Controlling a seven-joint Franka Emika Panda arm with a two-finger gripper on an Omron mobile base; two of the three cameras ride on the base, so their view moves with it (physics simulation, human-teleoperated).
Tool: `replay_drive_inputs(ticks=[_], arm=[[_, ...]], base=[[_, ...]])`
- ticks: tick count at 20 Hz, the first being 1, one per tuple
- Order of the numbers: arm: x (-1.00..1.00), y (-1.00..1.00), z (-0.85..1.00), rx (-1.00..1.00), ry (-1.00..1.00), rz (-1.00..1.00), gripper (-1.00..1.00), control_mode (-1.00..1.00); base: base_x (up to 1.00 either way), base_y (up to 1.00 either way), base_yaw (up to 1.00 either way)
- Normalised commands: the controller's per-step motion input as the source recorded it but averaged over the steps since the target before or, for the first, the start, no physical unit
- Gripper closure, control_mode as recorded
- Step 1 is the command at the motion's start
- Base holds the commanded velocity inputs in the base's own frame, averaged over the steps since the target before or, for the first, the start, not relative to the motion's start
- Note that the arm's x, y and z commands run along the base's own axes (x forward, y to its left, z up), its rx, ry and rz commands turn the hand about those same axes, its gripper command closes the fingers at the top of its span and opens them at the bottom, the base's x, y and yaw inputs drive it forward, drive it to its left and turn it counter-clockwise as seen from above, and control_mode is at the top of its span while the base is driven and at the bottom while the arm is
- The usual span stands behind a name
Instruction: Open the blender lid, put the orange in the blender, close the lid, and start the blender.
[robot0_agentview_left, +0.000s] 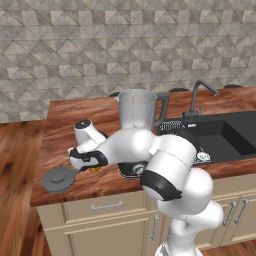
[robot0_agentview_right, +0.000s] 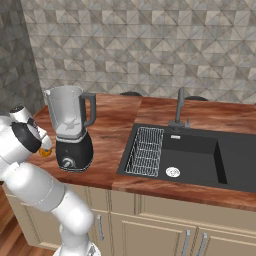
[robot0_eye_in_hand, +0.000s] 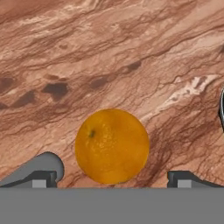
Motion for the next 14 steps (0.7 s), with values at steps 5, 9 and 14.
replay_drive_inputs(ticks=[5,9,14], arm=[[0.05,-0.1,-0.01,0.0,-0.04,-0.02,-1.0,-1.0],[0.02,-0.2,0.0,0.0,-0.06,-0.05,-1.0,-1.0],[0.01,-0.14,-0.08,0.0,-0.04,-0.04,-1.0,-1.0]], base=[[0.0,0.0,0.0],[0.0,0.0,0.0],[0.0,0.0,0.0]])
